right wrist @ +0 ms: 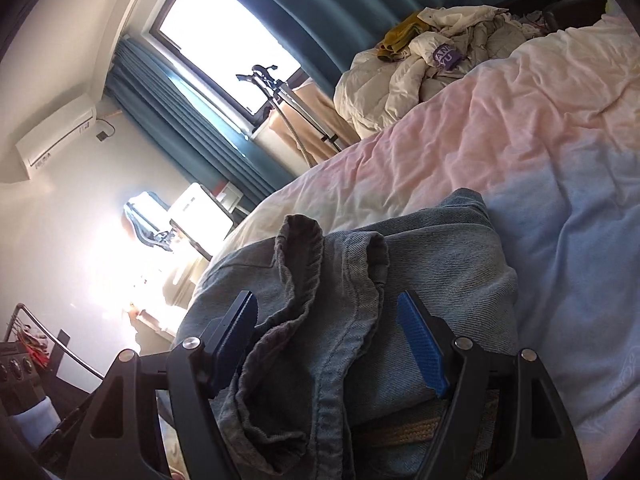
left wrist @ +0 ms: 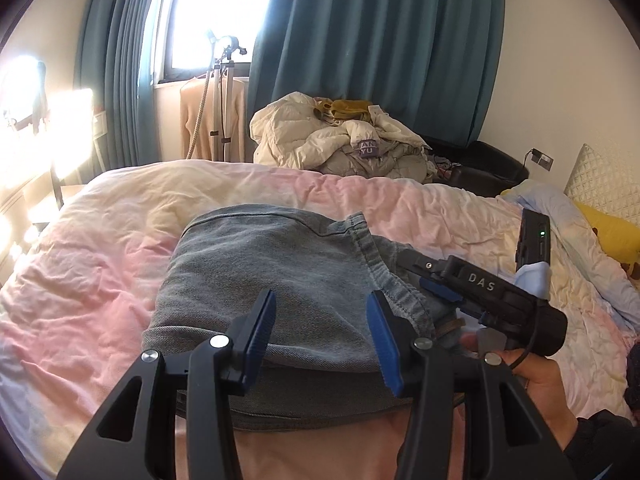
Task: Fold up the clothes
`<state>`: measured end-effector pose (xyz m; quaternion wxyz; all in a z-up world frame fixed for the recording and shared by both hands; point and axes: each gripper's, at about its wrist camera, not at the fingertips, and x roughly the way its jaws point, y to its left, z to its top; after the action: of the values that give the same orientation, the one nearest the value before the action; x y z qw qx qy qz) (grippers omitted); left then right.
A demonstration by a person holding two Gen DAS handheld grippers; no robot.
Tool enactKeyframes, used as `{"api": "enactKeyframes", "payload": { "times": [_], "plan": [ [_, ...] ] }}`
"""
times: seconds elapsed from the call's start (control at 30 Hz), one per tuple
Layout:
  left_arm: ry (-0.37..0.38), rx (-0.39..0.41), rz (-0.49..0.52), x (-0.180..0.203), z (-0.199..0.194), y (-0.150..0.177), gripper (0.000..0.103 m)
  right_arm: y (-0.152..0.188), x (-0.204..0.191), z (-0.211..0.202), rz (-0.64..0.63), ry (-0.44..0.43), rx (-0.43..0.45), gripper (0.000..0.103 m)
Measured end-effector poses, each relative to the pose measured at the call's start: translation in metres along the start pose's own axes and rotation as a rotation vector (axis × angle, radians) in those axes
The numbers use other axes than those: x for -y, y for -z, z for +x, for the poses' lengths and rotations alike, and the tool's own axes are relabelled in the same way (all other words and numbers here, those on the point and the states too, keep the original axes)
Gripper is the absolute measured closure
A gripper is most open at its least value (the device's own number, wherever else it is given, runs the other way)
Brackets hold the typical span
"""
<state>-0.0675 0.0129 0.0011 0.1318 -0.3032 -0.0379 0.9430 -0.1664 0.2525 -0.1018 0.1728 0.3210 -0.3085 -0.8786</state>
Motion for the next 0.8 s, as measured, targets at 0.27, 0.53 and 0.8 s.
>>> {"api": "enactKeyframes", "payload": {
  "times": [0.27, 0.53, 0.8],
  "plan": [
    [0.021, 0.005, -0.057, -0.009, 0.005, -0.001, 0.055, -0.006, -0.009, 0.008, 0.005, -0.172, 0.03, 0.019],
    [-0.008, 0.003, -0.106, -0.019, 0.007, 0.001, 0.055, 0.012, -0.027, 0.033, -0.196, 0.13, -0.043, 0.02],
    [-0.037, 0.01, -0.163, -0.029, 0.005, 0.003, 0.055, 0.027, -0.033, 0.025, -0.239, 0.144, -0.032, 0.019]
  ]
}}
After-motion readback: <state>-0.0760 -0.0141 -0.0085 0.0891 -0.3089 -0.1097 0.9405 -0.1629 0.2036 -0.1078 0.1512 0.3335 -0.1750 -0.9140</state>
